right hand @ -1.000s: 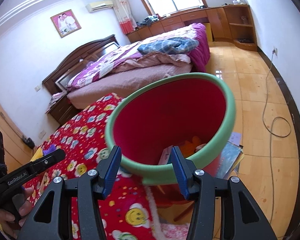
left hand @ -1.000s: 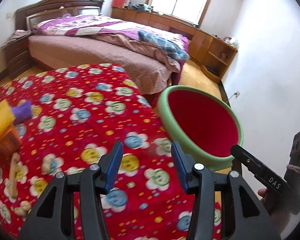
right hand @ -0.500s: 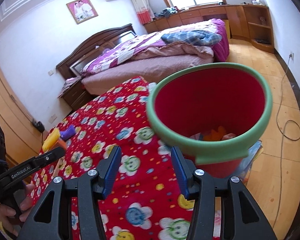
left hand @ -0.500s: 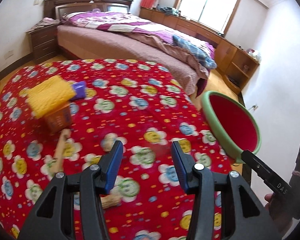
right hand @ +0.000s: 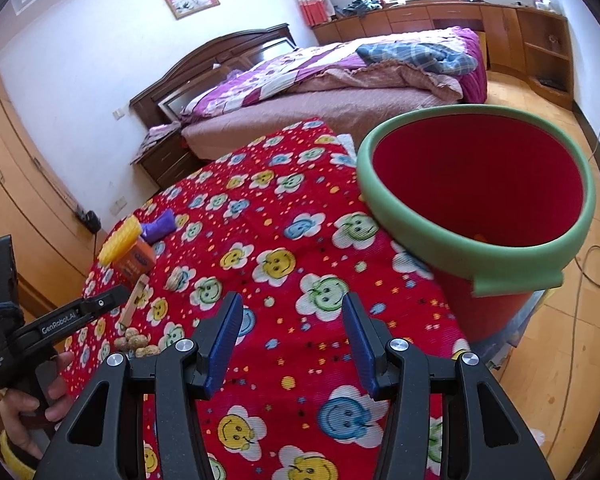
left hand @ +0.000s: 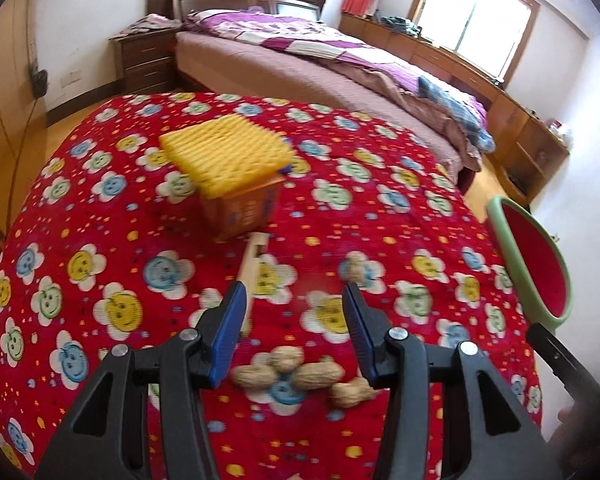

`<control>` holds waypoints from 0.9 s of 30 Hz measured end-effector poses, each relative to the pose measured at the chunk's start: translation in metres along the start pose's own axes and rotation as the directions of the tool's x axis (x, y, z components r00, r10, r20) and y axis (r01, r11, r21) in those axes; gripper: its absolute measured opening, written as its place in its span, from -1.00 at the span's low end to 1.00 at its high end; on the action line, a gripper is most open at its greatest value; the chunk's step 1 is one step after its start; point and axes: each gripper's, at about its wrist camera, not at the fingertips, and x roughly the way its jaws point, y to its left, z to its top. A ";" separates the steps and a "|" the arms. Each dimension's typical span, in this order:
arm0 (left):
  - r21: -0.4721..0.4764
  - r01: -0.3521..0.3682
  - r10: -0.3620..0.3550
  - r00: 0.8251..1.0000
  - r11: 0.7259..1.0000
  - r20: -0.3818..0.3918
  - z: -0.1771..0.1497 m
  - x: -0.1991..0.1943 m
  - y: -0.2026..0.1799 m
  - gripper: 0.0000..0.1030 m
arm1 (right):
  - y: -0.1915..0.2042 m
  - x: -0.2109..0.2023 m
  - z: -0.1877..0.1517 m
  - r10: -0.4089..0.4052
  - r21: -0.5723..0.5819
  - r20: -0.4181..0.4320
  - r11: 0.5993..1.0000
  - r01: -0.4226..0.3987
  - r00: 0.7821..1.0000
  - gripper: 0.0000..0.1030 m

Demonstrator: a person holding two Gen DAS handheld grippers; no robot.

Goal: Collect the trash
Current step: 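Grasp the thin wooden stick with the left tool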

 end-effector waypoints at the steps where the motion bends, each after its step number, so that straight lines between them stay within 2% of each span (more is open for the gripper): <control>1: -0.006 -0.007 0.007 1.000 1.000 -0.002 0.000 0.002 0.004 -0.03 | 0.001 0.002 -0.001 0.000 -0.001 -0.004 1.000 0.000 1.000 0.02; 14: 0.012 -0.038 0.039 0.999 0.999 -0.029 -0.003 0.022 0.010 -0.04 | 0.005 0.020 -0.008 0.010 -0.005 -0.054 1.000 -0.010 0.998 0.03; 17: 0.005 -0.048 0.049 0.998 0.999 -0.046 -0.003 0.030 0.011 -0.32 | 0.003 0.022 -0.009 0.012 -0.001 -0.060 1.000 -0.012 0.998 0.02; 22: 0.015 -0.064 0.065 0.997 0.998 -0.043 0.000 0.037 0.008 -0.40 | 0.000 0.025 -0.009 0.012 0.008 -0.066 1.000 -0.012 0.998 0.02; 27: 0.033 -0.073 0.074 0.997 0.997 -0.035 0.000 0.038 0.008 -0.82 | 0.002 0.027 -0.009 0.014 0.003 -0.069 1.000 -0.013 0.998 0.03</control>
